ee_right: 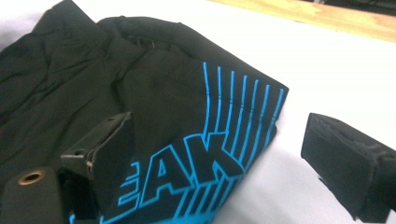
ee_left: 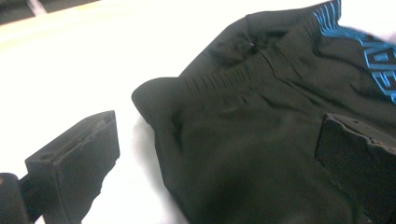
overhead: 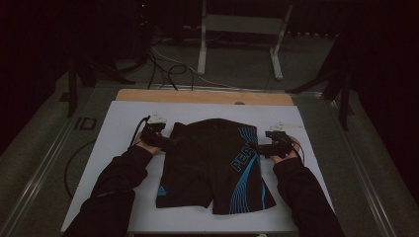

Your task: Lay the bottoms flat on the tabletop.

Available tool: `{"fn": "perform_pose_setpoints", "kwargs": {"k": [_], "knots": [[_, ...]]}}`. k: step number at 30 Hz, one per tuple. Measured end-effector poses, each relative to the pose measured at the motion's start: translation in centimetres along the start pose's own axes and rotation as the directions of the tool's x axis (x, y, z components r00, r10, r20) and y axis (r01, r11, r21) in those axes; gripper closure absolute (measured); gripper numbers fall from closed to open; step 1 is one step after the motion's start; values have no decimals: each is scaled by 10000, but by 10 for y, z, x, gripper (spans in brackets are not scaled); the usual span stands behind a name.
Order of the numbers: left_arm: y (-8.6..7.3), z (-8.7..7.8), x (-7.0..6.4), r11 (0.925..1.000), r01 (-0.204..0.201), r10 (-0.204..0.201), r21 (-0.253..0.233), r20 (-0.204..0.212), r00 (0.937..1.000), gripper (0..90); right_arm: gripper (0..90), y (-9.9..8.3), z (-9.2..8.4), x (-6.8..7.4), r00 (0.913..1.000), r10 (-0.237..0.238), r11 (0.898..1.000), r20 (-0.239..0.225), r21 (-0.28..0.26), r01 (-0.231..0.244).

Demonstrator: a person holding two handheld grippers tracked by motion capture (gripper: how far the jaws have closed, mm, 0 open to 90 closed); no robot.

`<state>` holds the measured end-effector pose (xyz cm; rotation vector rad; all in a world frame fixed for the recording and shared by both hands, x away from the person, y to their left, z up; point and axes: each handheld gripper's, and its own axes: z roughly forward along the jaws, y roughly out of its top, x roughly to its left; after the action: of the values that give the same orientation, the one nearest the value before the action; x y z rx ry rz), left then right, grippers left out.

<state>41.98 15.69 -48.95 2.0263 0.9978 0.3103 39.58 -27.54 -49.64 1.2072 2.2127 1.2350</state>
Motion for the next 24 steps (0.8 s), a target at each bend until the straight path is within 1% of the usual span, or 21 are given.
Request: {"fn": "perform_pose_setpoints", "kwargs": {"k": [1, 2, 4, 5, 6, 7, 8, 9, 10, 11, 12, 13, 14, 15, 16, 17, 18, 19, 20, 21, 24], "knots": [[1, 3, 2, 9999, 70, -69, 119, -118, 9999, 12, 93, 0, 4, -1, 9998, 140, 9999, -113, 8, -140], [1, 6, 3, 9998, 115, -112, 156, -148, 9998, 13, 94, 0, 8, -3, 9997, 246, 9997, -64, 47, -245], [1, 6, 3, 9998, 115, -112, 156, -148, 9998, 21, 94, 0, 12, -4, 9994, 346, 9993, -36, 152, -345], [2, 13, 8, 9983, 348, -329, 467, -392, 9987, 21, 94, 0, 12, -4, 9994, 346, 9993, -36, 152, -345], [2, 15, 10, 9980, 395, -379, 499, -311, 9988, 70, 97, 2, 19, -8, 9989, 427, 9984, 210, 372, -435], [2, 17, 12, 9976, 515, -498, 473, -361, 9981, 92, 116, 3, 21, -10, 9985, 507, 9979, 222, 399, -516], [2, 19, 14, 9964, 710, -694, 461, -336, 9970, 145, 146, 4, 24, -12, 9973, 644, 9969, 345, 440, -659], [2, 21, 17, 9948, 887, -874, 499, -278, 9958, 154, 185, 5, 26, -13, 9963, 711, 9958, 485, 551, -737], [2, 24, 19, 9930, 1022, -1008, 591, -249, 9946, 162, 254, 6, 28, -15, 9958, 788, 9943, 456, 689, -818], [2, 24, 19, 9930, 1022, -1008, 591, -249, 9946, 171, 254, 6, 28, -15, 9958, 788, 9943, 456, 689, -818], [3, 30, 23, 9887, 1353, -1336, 642, -302, 9906, 195, 263, 7, 34, -18, 9930, 927, 9915, 732, 851, -988], [3, 30, 23, 9887, 1353, -1336, 642, -302, 9906, 220, 263, 7, 34, -18, 9930, 927, 9915, 732, 851, -988], [3, 33, 25, 9865, 1511, -1499, 632, -220, 9885, 240, 284, 7, 40, -21, 9893, 1068, 9889, 994, 931, -1161], [3, 34, 26, 9854, 1568, -1554, 665, -257, 9875, 240, 284, 7, 40, -21, 9893, 1068, 9889, 994, 931, -1161], [3, 37, 28, 9824, 1725, -1706, 719, -310, 9848, 251, 297, 7, 42, -22, 9885, 1135, 9873, 1003, 1003, -1235], [2, 38, 30, 9814, 1783, -1767, 715, -279, 9839, 310, 304, 6, 45, -23, 9869, 1165, 9859, 1113, 1072, -1285], [1, 40, 31, 9803, 1849, -1826, 692, -371, 9825, 336, 326, 6, 47, -23, 9848, 1173, 9850, 1279, 1114, -1318], [0, 41, 32, 9784, 1960, -1943, 664, -315, 9804, 389, 344, 5, 49, -24, 9836, 1316, 9825, 1236, 1159, -1460], [0, 42, 34, 9776, 2005, -1995, 641, -217, 9797, 432, 350, 4, 51, -24, 9836, 1237, 9826, 1314, 1219, -1398], [-1, 43, 34, 9769, 2030, -2017, 663, -256, 9791, 454, 370, 3, 52, -24, 9822, 1161, 9830, 1478, 1247, -1350], [-2, 46, 34, 9771, 1995, -1993, 736, -108, 9799, 537, 467, 4, 52, -24, 9801, 1080, 9837, 1666, 1246, -1295]]}}
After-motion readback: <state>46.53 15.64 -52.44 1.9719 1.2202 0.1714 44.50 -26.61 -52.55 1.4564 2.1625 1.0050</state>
